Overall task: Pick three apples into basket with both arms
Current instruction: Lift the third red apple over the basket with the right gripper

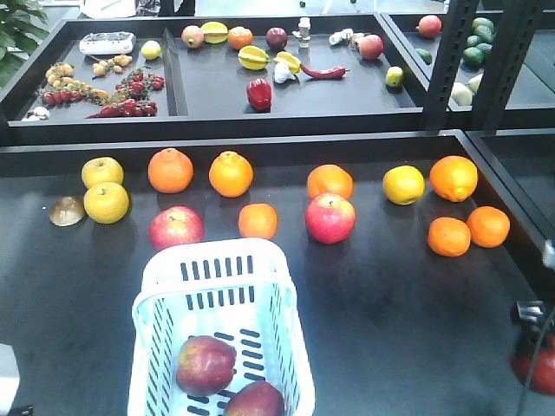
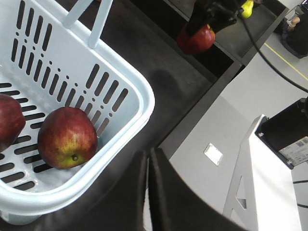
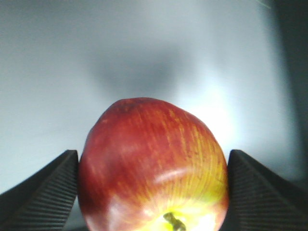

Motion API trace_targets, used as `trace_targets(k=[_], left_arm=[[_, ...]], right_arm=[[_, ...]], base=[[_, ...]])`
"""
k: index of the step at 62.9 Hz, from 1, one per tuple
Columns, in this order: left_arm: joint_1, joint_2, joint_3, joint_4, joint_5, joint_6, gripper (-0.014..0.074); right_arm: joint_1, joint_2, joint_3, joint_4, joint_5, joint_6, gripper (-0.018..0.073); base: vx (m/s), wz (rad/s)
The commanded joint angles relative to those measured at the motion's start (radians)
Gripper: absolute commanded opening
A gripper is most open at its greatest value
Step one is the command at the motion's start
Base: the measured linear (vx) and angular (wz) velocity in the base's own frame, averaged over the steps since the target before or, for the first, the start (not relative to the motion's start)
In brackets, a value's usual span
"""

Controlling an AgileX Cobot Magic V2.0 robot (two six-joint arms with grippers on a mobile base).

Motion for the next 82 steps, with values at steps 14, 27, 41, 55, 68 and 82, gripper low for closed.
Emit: trace_targets(k=[14, 27, 41, 55, 68, 82], left_arm=[[0.003, -0.002, -0.024, -0.051, -0.01, -0.002, -0.0006], [0.003, -0.002, -0.024, -0.051, -0.01, -0.002, -0.0006], [0.003, -0.002, -0.024, -0.051, -0.01, -0.002, -0.0006], [0.003, -0.002, -0.024, -0.051, -0.01, -0.002, -0.0006], [0.003, -0.002, -0.024, -0.051, -0.01, -0.002, -0.0006], [0.003, -0.002, -0.024, -0.051, -0.008, -0.002, -0.0006]], right_arm=[[0.213, -0.296, -0.019, 0.405, 0.167, -0.268, -0.0005], [0.496, -0.391, -0.019, 0.539, 0.151, -0.282, -0.0005], [0.852, -0.352, -0.019, 0.587, -0.103, -0.281, -0.0001], [0.993, -0.235, -0.019, 0.592, -0.399, -0.275, 0.0074], [0.991, -0.134, -0.021, 0.63, -0.439, -0.28, 0.0366], [0.991, -0.115, -0.021, 0.63, -0.439, -0.289, 0.0648]], base=[[0.0, 0.0], [0.0, 0.0], [0.0, 0.0], [0.0, 0.0], [0.0, 0.0], [0.0, 0.0]])
